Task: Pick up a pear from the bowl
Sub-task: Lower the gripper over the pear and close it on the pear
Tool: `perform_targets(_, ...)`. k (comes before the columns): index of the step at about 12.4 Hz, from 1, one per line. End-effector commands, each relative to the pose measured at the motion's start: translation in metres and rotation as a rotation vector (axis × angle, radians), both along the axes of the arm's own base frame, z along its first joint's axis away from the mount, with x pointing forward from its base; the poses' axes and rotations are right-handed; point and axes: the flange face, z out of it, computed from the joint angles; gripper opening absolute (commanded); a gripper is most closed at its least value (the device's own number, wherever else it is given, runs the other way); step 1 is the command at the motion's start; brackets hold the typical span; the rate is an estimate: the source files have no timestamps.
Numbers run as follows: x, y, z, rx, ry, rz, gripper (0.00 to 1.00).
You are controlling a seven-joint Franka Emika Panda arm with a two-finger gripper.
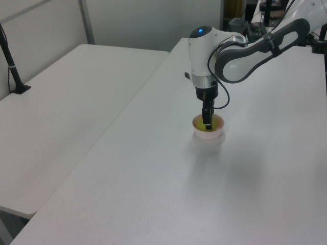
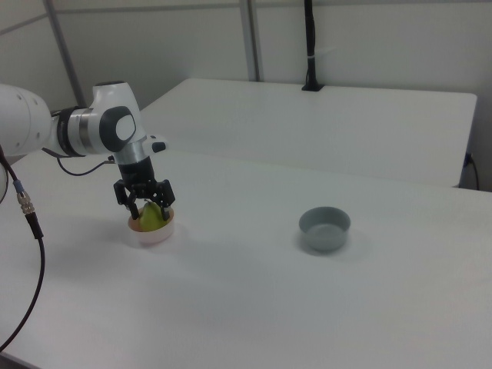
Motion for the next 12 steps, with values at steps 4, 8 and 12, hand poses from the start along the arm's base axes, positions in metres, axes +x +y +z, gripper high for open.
perform_targets(4, 0.000, 0.004, -0.008, -0.021, -0.030, -0.014, 0.89)
perform_targets(8, 0.000, 0.005, -0.007, -0.030, -0.033, -0.005, 0.58)
perform_targets(12, -0.002, 0.008, 0.005, -0.028, -0.033, 0.004, 0.47)
